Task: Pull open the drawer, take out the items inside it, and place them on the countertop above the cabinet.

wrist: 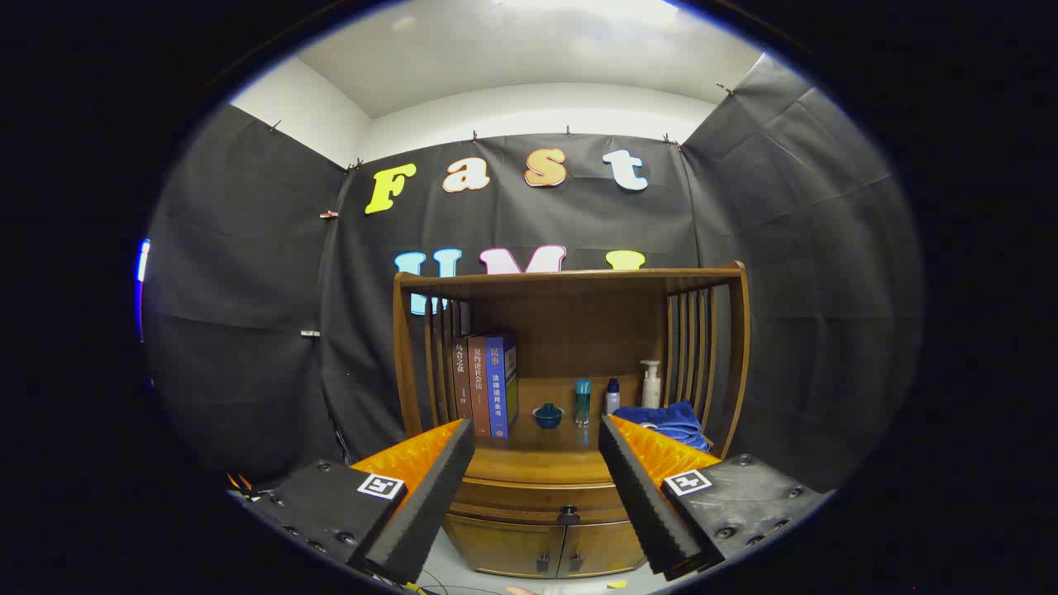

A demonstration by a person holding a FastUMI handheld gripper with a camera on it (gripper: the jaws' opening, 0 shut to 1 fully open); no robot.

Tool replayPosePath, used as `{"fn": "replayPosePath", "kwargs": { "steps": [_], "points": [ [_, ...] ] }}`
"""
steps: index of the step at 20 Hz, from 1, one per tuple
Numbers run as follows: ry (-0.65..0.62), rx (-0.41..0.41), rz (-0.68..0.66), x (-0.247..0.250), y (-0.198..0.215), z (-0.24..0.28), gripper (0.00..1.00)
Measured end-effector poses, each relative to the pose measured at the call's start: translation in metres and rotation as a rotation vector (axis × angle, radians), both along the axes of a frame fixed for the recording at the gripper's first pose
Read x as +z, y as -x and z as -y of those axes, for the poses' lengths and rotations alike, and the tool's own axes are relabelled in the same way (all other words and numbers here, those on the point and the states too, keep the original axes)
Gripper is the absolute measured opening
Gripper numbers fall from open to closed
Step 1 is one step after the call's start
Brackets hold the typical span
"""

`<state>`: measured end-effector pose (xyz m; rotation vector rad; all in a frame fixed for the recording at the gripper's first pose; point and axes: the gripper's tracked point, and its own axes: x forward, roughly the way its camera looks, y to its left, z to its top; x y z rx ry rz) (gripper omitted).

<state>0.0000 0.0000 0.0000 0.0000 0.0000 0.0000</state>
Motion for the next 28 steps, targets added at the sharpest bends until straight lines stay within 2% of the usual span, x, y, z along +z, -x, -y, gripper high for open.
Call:
{"fn": "replayPosePath", "kwargs": {
  "steps": [28],
  "points": [
    [0.028,-0.037,0.022,0.0037,0.0051,0.0080,0.98]
  ]
}}
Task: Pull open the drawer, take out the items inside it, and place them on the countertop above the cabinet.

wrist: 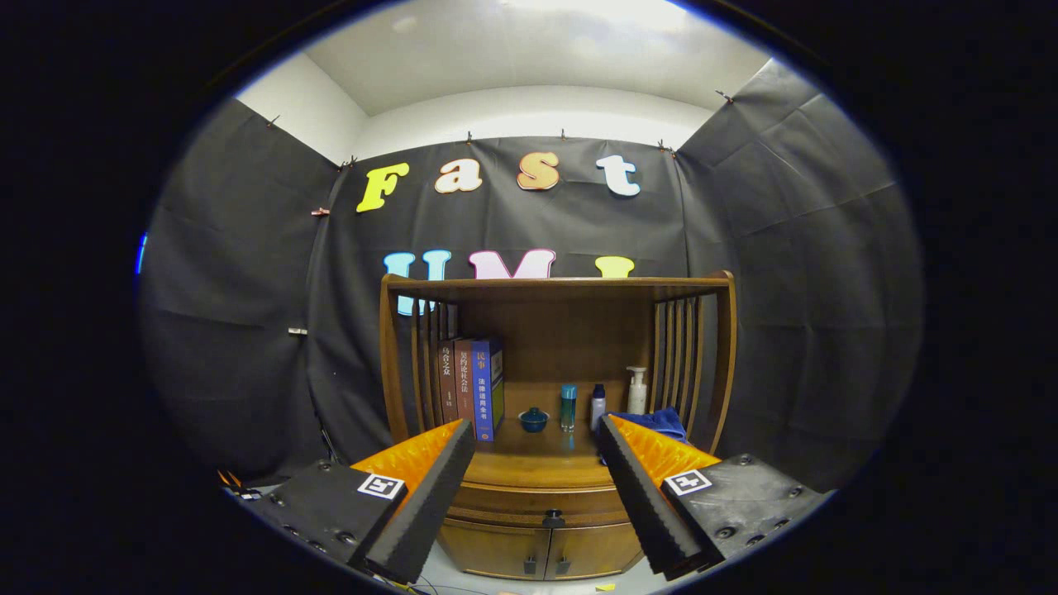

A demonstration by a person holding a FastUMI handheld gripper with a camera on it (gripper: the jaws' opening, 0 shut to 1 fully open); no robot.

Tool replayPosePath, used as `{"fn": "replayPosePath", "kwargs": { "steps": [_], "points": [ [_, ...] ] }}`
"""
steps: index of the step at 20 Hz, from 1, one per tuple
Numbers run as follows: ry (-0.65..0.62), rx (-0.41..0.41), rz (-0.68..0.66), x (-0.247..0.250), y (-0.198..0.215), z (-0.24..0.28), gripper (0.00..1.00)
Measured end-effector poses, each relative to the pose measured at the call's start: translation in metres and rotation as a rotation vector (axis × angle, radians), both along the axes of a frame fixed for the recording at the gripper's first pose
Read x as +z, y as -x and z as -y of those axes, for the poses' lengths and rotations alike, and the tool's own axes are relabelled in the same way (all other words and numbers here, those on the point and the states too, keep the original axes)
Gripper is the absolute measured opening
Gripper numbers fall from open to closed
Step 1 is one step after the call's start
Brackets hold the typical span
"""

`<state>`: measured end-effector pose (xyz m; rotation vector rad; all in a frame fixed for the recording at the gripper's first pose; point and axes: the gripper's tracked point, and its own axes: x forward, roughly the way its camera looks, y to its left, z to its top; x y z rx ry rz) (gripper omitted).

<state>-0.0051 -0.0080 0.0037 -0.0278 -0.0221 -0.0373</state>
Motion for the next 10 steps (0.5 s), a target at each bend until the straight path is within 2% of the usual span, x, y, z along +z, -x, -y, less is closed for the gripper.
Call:
{"fn": "replayPosePath", "kwargs": {
  "steps": [4,10],
  "points": [
    [-0.012,0.001,-0.026,-0.008,-0.004,0.001,0.98],
    [-0.046,-0.005,-0.114,-0.064,-0.044,0.013,0.99]
  ]
}}
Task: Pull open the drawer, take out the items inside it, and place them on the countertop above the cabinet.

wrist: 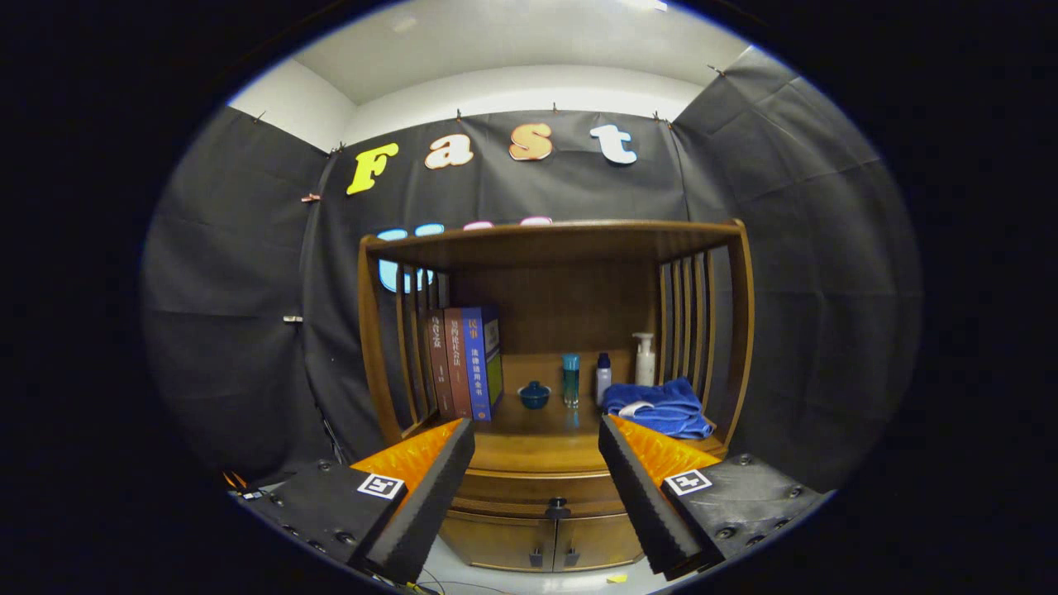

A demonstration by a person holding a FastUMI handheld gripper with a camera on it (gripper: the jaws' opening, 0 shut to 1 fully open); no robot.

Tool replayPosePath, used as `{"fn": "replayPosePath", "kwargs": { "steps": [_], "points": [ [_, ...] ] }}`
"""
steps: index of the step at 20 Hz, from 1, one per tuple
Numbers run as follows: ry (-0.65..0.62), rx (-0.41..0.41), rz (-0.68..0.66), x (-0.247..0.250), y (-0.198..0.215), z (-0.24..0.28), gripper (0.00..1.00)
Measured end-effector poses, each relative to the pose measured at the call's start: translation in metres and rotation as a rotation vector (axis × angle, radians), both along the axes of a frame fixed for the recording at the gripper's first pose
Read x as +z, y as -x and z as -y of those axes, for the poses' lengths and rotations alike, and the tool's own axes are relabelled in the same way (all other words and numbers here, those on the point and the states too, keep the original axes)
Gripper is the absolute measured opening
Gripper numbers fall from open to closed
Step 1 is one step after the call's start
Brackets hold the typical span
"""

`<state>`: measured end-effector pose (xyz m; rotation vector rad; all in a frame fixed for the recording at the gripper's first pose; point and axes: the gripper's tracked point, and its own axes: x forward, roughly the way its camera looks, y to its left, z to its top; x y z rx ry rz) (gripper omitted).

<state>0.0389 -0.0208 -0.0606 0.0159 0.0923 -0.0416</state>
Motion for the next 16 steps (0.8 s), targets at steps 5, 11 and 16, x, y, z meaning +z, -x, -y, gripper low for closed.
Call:
{"fn": "replayPosePath", "kwargs": {
  "steps": [5,11,16],
  "points": [
    [-0.031,-0.003,-0.099,-0.063,-0.031,0.010,0.99],
    [-0.056,-0.003,-0.199,-0.134,-0.064,0.018,0.99],
    [-0.041,-0.032,-0.264,-0.188,-0.091,0.032,0.97]
  ]
}}
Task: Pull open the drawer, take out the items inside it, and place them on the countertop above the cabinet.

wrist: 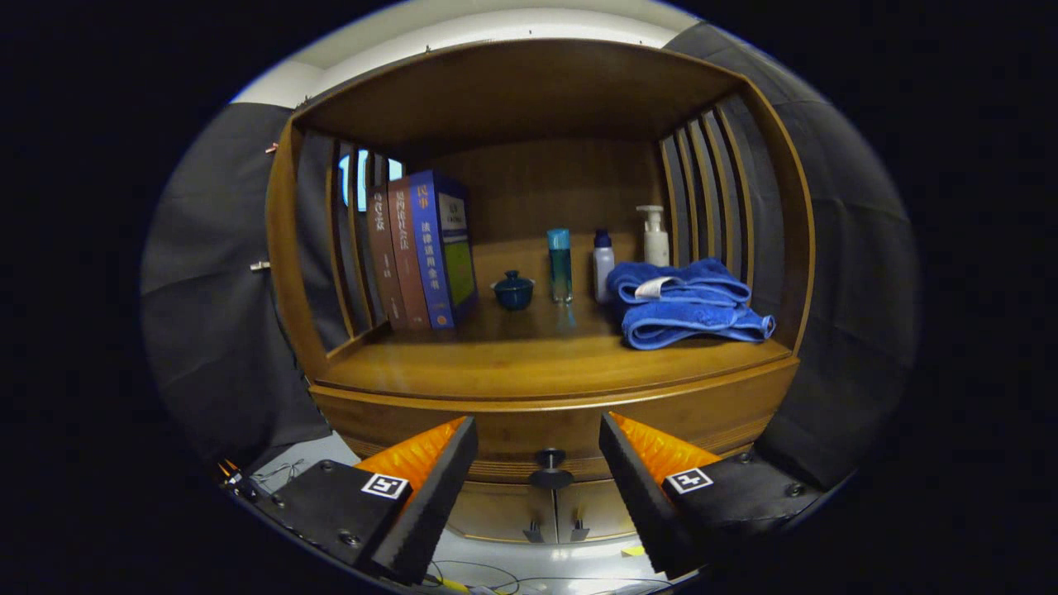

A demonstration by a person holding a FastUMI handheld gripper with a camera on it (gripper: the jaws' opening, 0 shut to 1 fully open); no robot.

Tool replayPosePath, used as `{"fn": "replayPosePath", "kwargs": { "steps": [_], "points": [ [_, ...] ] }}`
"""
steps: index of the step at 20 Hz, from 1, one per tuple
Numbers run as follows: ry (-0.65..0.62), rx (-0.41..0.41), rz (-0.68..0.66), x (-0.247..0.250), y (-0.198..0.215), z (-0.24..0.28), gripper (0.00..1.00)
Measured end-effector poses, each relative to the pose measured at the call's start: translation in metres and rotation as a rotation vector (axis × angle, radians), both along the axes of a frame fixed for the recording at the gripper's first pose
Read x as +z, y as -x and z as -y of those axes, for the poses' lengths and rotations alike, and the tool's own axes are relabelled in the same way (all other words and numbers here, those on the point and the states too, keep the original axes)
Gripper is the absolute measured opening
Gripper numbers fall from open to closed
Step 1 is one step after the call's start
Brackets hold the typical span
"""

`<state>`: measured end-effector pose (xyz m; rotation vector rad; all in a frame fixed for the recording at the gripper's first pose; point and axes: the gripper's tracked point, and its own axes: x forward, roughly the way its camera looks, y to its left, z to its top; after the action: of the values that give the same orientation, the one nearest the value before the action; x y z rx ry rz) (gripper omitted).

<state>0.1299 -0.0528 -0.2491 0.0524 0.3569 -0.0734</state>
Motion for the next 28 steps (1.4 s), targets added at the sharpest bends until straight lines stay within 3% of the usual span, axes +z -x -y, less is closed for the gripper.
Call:
{"fn": "replayPosePath", "kwargs": {
  "steps": [9,11,14,18,23,28],
  "points": [
    [-0.027,-0.021,-0.149,-0.083,-0.013,0.010,0.93],
    [-0.027,-0.035,-0.168,-0.093,-0.016,0.012,0.85],
    [-0.012,-0.023,-0.178,-0.094,-0.015,0.011,0.52],
    [-0.009,-0.014,-0.196,-0.096,-0.016,0.011,0.35],
    [-0.014,-0.015,-0.217,-0.095,-0.005,0.010,0.35],
    [-0.009,-0.004,-0.247,-0.091,0.034,0.005,0.35]
  ]
}}
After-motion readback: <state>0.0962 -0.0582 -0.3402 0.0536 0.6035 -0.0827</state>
